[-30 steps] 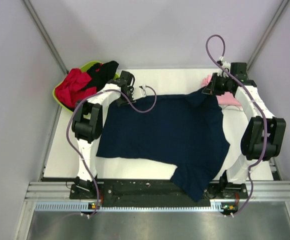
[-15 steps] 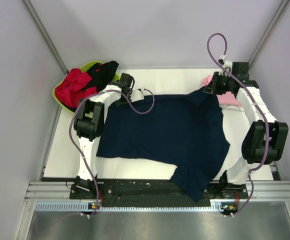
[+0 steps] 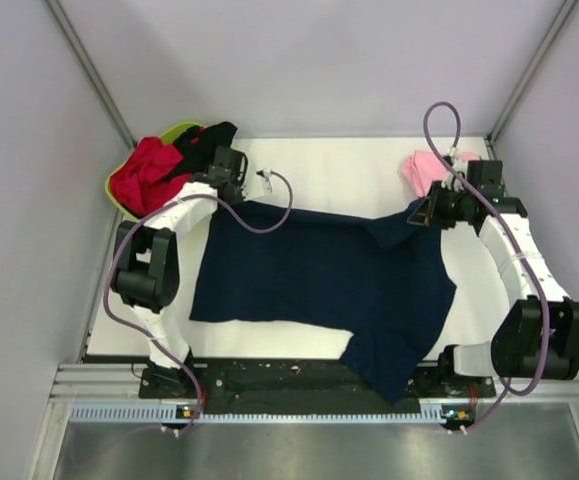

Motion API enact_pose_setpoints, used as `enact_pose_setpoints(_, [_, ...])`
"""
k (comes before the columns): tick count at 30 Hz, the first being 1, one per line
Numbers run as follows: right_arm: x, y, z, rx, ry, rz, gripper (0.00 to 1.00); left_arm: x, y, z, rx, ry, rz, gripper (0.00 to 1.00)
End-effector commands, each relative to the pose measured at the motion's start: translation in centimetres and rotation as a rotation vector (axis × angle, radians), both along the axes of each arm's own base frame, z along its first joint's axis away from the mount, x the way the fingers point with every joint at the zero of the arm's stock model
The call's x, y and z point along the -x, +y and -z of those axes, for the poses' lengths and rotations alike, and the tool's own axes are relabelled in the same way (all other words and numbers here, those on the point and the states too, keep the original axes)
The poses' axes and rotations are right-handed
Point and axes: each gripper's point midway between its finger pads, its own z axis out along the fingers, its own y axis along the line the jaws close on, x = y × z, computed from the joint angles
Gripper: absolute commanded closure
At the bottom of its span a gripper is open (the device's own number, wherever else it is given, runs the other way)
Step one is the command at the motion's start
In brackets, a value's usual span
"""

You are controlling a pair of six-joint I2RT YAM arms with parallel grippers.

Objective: Fold and stack the t-shirts
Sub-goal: Fold the flattened tshirt in 1/3 of the way

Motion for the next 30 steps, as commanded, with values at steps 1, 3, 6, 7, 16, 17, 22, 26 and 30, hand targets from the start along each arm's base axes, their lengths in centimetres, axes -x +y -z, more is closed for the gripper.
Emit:
enact_pose_setpoints(1, [4.3,0.7,3.1,-0.041,0.156,0.030,1.00,0.5,2.0,0.2,-0.055,-0.016,0.007,1.00])
enact_pose_setpoints(3, [5.5,1.0,4.6,-0.060,0.216,0.043,1.00,0.9,2.4,1.4,-0.075,0.008,0.013,1.00])
enact_pose_setpoints(6, [6.9,1.0,6.6,-0.065,0.287,0.058,1.00,1.2,2.6,2.6,-0.090,0.028,0.016,1.00])
enact_pose_setpoints(7, [7.1,1.0,7.1,-0.065,0.305,0.066,1.00,1.2,2.6,2.8,-0.089,0.034,0.015,1.00])
enact_pose_setpoints(16, [9.4,1.7,9.6,-0.113,0.422,0.075,1.00,2.0,2.6,3.5,-0.104,0.076,0.045,1.00])
enact_pose_setpoints(17, [9.5,1.8,9.7,-0.121,0.424,0.073,1.00,2.1,2.6,3.6,-0.108,0.088,0.050,1.00])
enact_pose_setpoints(22, [10.1,0.9,11.2,-0.071,0.460,0.116,0.95,2.7,2.1,3.1,-0.102,0.098,0.075,0.55])
enact_pose_setpoints(26, [9.5,-1.9,12.4,0.016,0.463,0.262,0.56,2.9,-1.6,-0.8,0.018,0.035,0.134,0.49])
enact_pose_setpoints(30, [9.3,-6.5,11.4,0.020,0.345,0.510,0.57,4.9,-5.3,-2.7,0.115,0.059,0.200,0.48])
